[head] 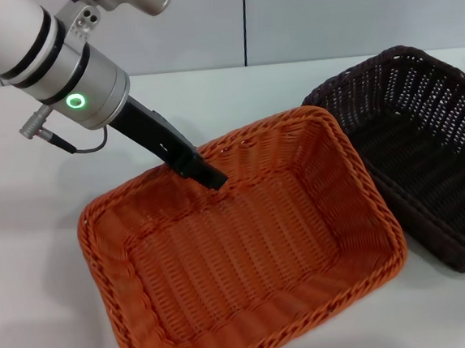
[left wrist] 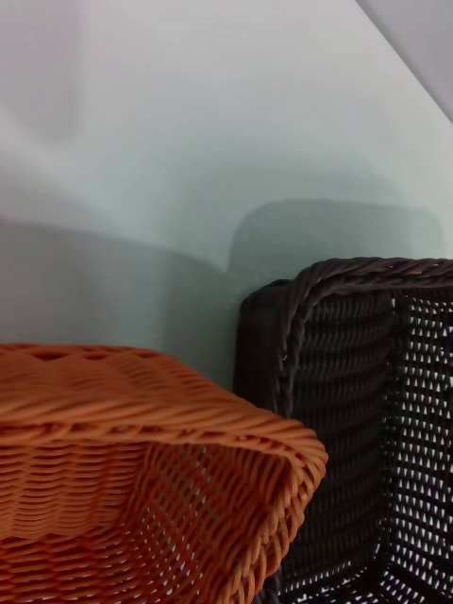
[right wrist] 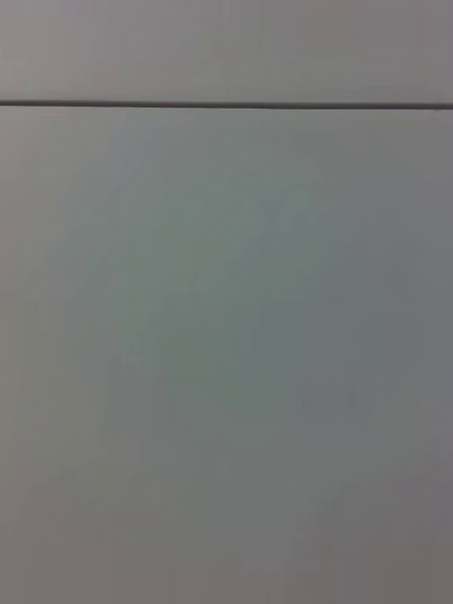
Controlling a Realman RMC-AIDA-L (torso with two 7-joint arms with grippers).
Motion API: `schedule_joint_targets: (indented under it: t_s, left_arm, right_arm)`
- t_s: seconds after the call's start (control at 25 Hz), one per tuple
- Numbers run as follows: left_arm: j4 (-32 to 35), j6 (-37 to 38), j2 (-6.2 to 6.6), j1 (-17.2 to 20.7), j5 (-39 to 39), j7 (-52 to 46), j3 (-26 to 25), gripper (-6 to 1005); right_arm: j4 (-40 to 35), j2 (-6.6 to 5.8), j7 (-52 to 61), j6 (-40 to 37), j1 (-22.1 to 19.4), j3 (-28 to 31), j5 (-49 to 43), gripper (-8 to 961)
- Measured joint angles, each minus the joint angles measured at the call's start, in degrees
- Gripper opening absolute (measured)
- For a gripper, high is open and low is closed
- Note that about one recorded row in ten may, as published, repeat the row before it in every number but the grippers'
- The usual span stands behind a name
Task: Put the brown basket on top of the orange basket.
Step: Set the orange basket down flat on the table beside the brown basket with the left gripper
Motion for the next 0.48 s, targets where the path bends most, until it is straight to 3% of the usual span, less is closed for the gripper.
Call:
schedule_joint_targets:
  t_s: [0.04, 0.2, 0.48]
  left_arm:
    - [0.04, 0.0, 0.01, 0.05, 0.02, 0.0, 0.05, 296]
    - [0.45, -0.02, 0.01, 0.14, 0.07, -0.01, 0.08, 496]
    - [2.83, -0.2, -0.05, 0.98, 0.08, -0.03, 0.08, 703]
  right_arm:
    - [0.0, 0.0, 0.0, 0.0, 0.02, 0.0, 0.01, 694]
    - [0.0, -0.01, 0.0, 0.0, 0.09, 0.0, 0.04, 694]
    - [0.0, -0.01, 0.0, 0.0, 0.06, 0.08, 0.05, 693]
